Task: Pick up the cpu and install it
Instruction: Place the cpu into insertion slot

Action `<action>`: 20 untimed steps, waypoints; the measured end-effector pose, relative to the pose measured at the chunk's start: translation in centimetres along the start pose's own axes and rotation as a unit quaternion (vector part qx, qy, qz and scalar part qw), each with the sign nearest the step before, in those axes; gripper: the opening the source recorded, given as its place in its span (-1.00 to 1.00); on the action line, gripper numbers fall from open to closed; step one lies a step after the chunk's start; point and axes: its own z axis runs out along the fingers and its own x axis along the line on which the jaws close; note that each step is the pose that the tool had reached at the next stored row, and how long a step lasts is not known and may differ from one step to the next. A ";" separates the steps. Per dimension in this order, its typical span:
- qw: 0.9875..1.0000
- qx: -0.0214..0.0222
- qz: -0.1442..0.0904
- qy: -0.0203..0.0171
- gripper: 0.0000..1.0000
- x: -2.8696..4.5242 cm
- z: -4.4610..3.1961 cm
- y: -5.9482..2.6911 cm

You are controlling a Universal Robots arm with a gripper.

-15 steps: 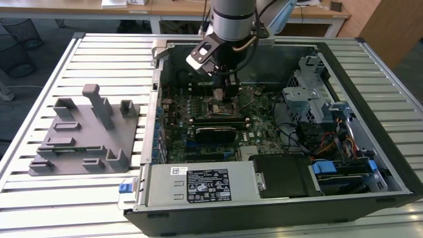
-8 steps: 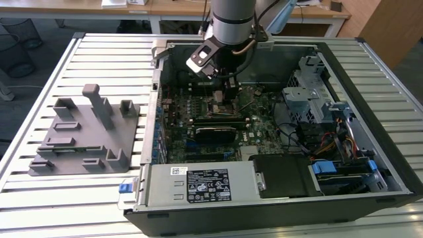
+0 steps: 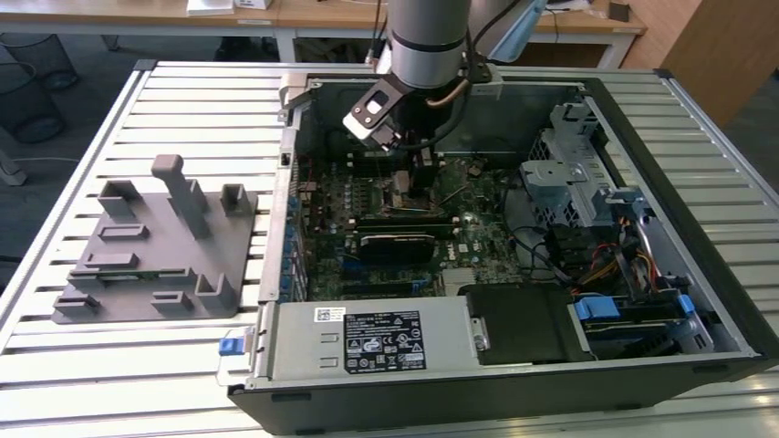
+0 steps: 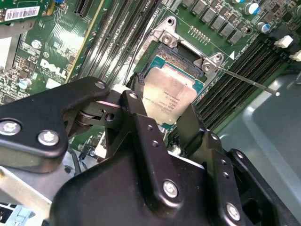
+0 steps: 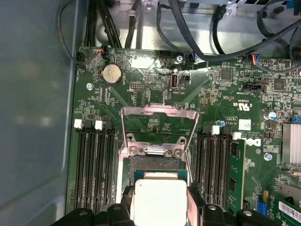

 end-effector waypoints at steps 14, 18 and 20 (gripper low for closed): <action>1.000 0.000 0.000 0.000 0.05 0.26 1.76 -0.03; 1.000 0.000 0.000 0.000 0.05 0.43 2.00 -0.03; 1.000 0.000 0.000 0.000 0.05 0.56 2.15 -0.03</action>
